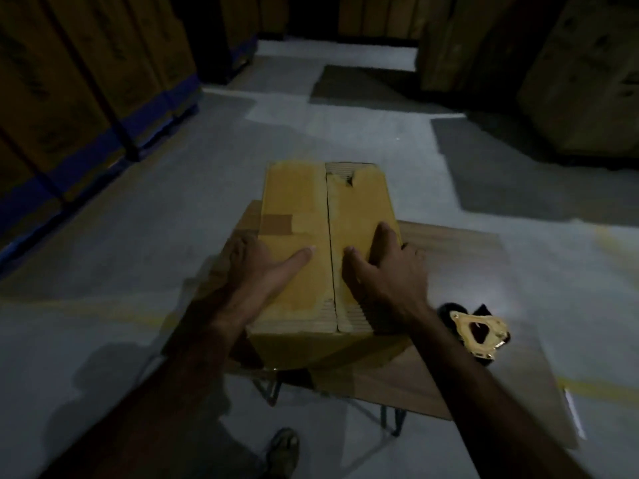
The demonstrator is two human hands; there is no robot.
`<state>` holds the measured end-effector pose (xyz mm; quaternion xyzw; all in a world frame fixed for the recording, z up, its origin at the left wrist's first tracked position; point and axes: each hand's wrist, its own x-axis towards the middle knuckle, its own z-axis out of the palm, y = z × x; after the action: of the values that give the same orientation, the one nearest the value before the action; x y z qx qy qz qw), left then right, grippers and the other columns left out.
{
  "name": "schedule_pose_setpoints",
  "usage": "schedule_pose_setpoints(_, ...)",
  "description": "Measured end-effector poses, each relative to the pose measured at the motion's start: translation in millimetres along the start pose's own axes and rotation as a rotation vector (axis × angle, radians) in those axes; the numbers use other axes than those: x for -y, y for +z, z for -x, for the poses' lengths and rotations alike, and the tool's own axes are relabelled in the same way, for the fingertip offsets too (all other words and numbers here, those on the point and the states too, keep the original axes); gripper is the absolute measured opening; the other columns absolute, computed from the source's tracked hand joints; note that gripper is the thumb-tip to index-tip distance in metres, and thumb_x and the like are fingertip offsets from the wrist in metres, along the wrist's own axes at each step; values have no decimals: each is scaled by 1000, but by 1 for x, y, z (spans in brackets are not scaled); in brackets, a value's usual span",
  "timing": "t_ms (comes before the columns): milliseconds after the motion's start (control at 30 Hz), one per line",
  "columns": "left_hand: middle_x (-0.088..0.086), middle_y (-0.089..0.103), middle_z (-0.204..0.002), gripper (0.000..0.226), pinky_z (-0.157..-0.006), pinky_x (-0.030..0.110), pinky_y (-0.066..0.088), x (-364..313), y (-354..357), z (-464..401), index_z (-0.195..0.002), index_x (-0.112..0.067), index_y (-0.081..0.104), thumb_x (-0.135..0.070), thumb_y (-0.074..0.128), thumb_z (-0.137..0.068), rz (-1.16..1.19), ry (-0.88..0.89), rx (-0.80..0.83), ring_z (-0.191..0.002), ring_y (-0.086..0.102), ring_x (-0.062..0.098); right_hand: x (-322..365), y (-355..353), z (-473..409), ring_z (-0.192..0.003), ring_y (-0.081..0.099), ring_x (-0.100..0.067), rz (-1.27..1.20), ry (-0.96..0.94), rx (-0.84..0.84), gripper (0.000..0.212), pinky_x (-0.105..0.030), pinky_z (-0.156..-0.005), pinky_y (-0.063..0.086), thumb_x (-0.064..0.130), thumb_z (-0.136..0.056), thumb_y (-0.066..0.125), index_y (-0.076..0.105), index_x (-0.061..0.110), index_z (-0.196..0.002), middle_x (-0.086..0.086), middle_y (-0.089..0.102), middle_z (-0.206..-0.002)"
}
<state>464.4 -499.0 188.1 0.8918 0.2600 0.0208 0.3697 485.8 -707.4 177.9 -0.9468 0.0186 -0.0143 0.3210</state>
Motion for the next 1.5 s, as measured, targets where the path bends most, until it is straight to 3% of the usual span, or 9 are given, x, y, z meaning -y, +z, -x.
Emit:
schedule_pose_setpoints(167, 11, 13, -171, 135, -122, 57, 29, -18, 55, -36, -164, -10, 11, -81, 75, -69, -7, 30, 192, -156, 17, 34, -42, 2, -29, -123, 48, -42, 29, 131, -18, 95, -54, -104, 46, 84, -81, 46, 24, 31, -158, -23, 51, -136)
schedule_pose_setpoints(333, 13, 22, -167, 127, -119, 56, 34, -26, 88, -61, -161, -8, 18, -75, 78, -71, -25, 98, 337, -152, 26, 36, -73, 14, -47, -125, 47, -41, 60, 251, -35, 95, -52, -102, 47, 80, -86, 55, 22, 30, -159, -22, 48, -138)
schedule_pose_setpoints(467, 14, 20, -168, 125, -121, 57, 31, -28, 104, -69, -162, -9, 16, -75, 76, -74, -50, 139, 357, -153, 23, 36, -81, 25, -49, -120, 47, -37, 68, 272, -101, 91, -48, -95, 46, 87, -81, 45, 24, 36, -153, -19, 49, -134)
schedule_pose_setpoints(567, 14, 14, -168, 121, -119, 56, 26, -26, 107, -69, -161, -11, 14, -80, 68, -77, -147, 179, 333, -153, 18, 36, -79, 29, -50, -124, 46, -38, 115, 282, -137, 88, -50, -101, 45, 83, -85, 45, 27, 32, -154, -20, 48, -138)
schedule_pose_setpoints(700, 13, 18, -158, 100, -114, 49, 29, -32, 105, -61, -161, -16, 14, -71, 59, -90, -277, 545, 150, -140, 25, 34, -69, 32, -47, -147, 28, -41, 224, 221, -198, 84, -54, -118, 28, 72, -96, 45, 21, 25, -162, -23, 25, -163)
schedule_pose_setpoints(833, 16, 15, -161, 85, -115, 47, 29, -59, 116, -46, -161, -16, 21, -59, 57, -97, -278, 776, 168, -142, 23, 33, -64, 25, -42, -155, 17, -38, 256, 135, -217, 81, -52, -123, 18, 66, -100, 40, 16, 24, -165, -24, 10, -169)
schedule_pose_setpoints(1033, 16, 21, -159, 62, -117, 48, 29, -90, 144, -7, -157, -14, 31, -45, 47, -106, -226, 984, 217, -144, 26, 31, -93, -5, -24, -153, 21, -38, 205, 146, -297, 75, -51, -122, 21, 56, -102, 44, 22, 20, -164, -26, 16, -168)
schedule_pose_setpoints(1333, 13, 9, -169, 74, -121, 50, 25, -140, 214, 50, -161, -18, 26, -55, 49, -101, -313, 1212, 389, -150, 20, 34, -206, -30, 20, -149, 30, -39, 93, 467, -341, 79, -51, -117, 30, 62, -98, 48, 26, 22, -163, -23, 27, -164)
schedule_pose_setpoints(1500, 17, 1, -171, 80, -126, 50, 4, -153, 262, 69, -160, -17, 25, -64, 46, -99, -609, 1256, 473, -156, 7, 38, -258, -4, 47, -117, 55, -38, 71, 575, -237, 66, -42, -89, 45, 51, -95, 63, 48, 6, -142, -19, 57, -126)
